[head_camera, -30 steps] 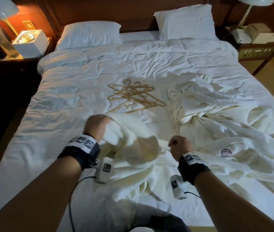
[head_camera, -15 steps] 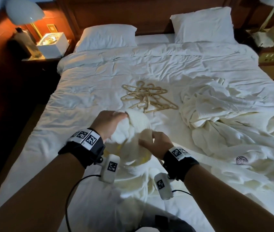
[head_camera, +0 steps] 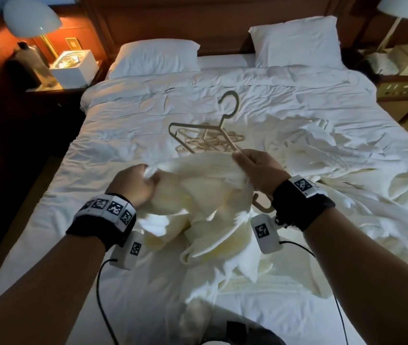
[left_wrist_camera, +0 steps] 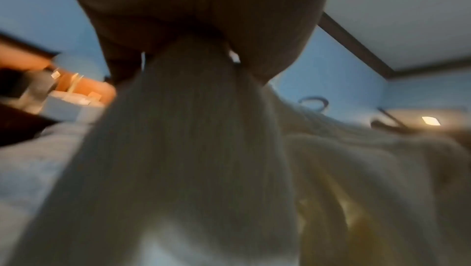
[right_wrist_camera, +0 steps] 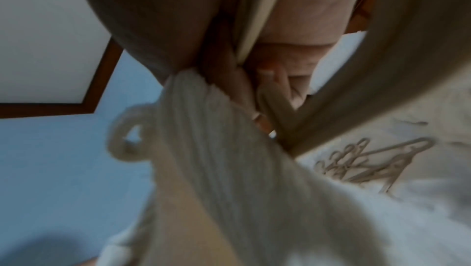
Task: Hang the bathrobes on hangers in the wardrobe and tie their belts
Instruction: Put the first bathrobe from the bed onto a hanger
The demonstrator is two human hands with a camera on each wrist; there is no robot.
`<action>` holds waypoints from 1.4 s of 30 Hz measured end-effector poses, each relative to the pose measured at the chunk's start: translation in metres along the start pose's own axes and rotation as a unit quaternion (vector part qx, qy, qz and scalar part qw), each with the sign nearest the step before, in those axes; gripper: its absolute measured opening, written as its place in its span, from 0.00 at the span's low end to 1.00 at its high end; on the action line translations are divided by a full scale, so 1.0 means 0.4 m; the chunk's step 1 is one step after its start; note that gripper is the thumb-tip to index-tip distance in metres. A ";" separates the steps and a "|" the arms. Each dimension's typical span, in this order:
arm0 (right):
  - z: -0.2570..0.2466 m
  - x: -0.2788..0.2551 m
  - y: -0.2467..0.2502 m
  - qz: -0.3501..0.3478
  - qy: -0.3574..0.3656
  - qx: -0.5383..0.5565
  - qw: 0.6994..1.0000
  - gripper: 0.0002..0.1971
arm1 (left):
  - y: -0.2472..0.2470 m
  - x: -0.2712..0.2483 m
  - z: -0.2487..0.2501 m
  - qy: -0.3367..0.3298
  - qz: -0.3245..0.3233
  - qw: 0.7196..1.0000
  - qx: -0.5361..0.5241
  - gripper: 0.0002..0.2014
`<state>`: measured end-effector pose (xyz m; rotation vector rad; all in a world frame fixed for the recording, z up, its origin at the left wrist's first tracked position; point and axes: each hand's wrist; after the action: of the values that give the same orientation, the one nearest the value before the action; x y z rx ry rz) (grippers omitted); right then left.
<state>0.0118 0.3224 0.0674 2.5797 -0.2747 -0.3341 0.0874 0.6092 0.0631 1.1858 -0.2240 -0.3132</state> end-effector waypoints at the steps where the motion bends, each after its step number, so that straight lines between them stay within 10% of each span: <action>1: -0.011 -0.007 -0.006 -0.013 0.004 0.020 1.000 0.19 | -0.007 -0.002 0.014 -0.028 -0.012 1.000 -0.008 0.22; 5: -0.033 -0.030 -0.041 -0.057 0.017 0.116 0.991 0.21 | -0.036 -0.035 0.130 -0.227 0.037 0.965 -0.125 0.44; 17: 0.001 -0.070 -0.050 -0.071 -0.019 0.172 0.982 0.15 | -0.114 -0.071 0.222 -0.377 0.118 0.904 -0.165 0.06; 21: 0.055 -0.058 -0.042 -0.022 -0.017 0.118 0.993 0.09 | -0.126 -0.055 0.194 -0.308 0.106 0.923 -0.202 0.07; 25: 0.109 -0.039 -0.005 0.084 -0.014 0.179 0.980 0.16 | -0.125 -0.015 0.126 0.003 0.022 0.980 -0.199 0.16; 29: 0.151 -0.020 0.054 0.043 -0.048 0.301 0.951 0.14 | -0.129 -0.007 0.037 0.239 -0.051 0.879 -0.409 0.07; 33: 0.189 -0.038 0.087 0.027 -0.085 0.211 0.973 0.15 | -0.120 -0.020 0.004 0.247 -0.055 0.819 -0.516 0.07; 37: 0.225 -0.062 0.103 0.054 -0.003 -0.075 0.996 0.19 | -0.084 -0.020 0.005 0.146 -0.111 0.860 -0.477 0.06; 42: 0.220 -0.080 0.068 0.012 0.040 -0.376 0.926 0.28 | -0.092 -0.008 0.036 0.167 -0.151 0.869 -0.441 0.09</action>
<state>-0.0475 0.2662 0.0139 1.8216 -0.1128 -0.2559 0.0752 0.5851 0.0339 0.3363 0.3937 -0.4143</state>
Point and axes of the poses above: each hand's wrist, its own x-axis towards the middle knuckle, its own y-axis out of the back of the hand, z = x × y, and after that the axes turned 8 degrees about -y, right-handed
